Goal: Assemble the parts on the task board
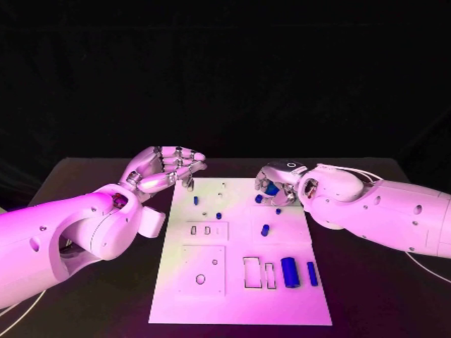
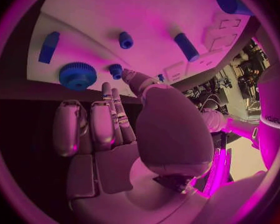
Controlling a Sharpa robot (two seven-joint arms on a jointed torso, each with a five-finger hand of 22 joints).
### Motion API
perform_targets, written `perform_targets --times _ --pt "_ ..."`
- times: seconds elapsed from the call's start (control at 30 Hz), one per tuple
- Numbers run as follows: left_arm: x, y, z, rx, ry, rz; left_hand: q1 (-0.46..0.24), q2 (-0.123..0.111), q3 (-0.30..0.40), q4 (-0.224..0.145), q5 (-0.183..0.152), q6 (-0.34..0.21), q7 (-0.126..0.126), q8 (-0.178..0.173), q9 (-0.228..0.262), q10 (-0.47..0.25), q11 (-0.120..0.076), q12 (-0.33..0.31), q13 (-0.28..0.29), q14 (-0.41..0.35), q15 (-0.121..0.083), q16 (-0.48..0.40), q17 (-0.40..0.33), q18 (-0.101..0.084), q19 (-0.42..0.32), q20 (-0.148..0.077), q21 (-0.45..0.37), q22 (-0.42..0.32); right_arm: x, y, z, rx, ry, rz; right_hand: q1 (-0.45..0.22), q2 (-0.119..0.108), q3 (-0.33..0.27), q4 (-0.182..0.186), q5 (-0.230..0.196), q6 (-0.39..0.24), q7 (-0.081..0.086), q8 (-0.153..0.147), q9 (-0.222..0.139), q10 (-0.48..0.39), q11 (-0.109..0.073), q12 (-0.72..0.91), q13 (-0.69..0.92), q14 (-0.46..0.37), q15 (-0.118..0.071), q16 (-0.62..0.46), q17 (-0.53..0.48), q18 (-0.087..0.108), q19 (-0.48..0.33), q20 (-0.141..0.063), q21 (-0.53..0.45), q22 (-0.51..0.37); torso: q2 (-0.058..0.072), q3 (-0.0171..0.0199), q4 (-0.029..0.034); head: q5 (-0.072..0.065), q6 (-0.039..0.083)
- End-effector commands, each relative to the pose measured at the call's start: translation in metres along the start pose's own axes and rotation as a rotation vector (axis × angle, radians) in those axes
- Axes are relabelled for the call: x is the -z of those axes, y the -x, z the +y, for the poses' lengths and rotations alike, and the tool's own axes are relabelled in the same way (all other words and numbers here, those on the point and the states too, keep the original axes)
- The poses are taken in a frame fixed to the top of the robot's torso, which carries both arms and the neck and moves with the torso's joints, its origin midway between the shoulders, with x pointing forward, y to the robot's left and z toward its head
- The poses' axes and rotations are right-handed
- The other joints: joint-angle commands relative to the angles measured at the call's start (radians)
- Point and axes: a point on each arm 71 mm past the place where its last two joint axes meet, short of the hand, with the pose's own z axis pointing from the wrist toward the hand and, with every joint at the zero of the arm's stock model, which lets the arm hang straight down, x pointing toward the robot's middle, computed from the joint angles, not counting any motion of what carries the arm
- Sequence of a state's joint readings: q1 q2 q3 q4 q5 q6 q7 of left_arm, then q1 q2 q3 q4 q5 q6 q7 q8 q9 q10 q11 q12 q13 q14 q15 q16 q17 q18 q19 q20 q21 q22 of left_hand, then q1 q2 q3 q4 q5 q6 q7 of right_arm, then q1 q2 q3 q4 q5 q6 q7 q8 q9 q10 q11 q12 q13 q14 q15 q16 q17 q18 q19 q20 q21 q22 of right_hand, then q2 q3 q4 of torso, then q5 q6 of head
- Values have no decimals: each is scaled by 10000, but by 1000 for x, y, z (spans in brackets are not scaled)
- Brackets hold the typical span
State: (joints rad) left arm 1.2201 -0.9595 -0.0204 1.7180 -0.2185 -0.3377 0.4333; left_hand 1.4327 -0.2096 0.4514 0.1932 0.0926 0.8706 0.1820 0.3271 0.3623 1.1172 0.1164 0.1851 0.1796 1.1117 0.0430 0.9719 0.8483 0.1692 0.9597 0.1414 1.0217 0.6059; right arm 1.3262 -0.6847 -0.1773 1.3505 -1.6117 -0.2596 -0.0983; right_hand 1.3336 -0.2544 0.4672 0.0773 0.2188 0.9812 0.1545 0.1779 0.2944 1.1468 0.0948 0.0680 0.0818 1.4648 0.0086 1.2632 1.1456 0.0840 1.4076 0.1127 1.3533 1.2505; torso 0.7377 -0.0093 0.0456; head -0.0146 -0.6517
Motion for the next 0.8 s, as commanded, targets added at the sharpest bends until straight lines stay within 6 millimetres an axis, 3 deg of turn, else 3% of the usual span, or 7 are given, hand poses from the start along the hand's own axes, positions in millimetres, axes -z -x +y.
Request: perform_targets --times 0.03,0.5,0.8 --pt "-1 -2 -2 119 -71 192 -35 -20 40 4 -23 -24 -43 19 16 -31 -29 53 7 74 17 60 8 71 50 14 60 8 -1 -3 1 211 -42 235 65 39 1 41 29 40 12 45 23 -48 12 -14 18 388 26 77 21 -194 95 -9 66 47 50 -21 18 -3 18" --pt "-1 -1 -2 244 -60 194 -40 10 80 9 -17 -92 -21 -4 35 -114 -10 60 39 32 32 14 -30 68 24 19 110 39 -4 -6 4 212 -11 381 75 270 275 204 -15 358 -57 241 204 130 -30 30 76 376 13 349 191 -231 165 -3 268 344 86 -6 9 28 17" --pt "-1 -1 -3 272 -54 245 -41 14 86 10 -17 -106 -18 -9 37 -126 -6 61 44 27 34 9 -33 67 20 20 118 44 -6 -7 5 221 -49 457 31 273 322 253 -28 384 -69 268 244 174 -42 22 84 370 -2 383 194 -238 174 -13 302 395 110 -8 30 28 26"
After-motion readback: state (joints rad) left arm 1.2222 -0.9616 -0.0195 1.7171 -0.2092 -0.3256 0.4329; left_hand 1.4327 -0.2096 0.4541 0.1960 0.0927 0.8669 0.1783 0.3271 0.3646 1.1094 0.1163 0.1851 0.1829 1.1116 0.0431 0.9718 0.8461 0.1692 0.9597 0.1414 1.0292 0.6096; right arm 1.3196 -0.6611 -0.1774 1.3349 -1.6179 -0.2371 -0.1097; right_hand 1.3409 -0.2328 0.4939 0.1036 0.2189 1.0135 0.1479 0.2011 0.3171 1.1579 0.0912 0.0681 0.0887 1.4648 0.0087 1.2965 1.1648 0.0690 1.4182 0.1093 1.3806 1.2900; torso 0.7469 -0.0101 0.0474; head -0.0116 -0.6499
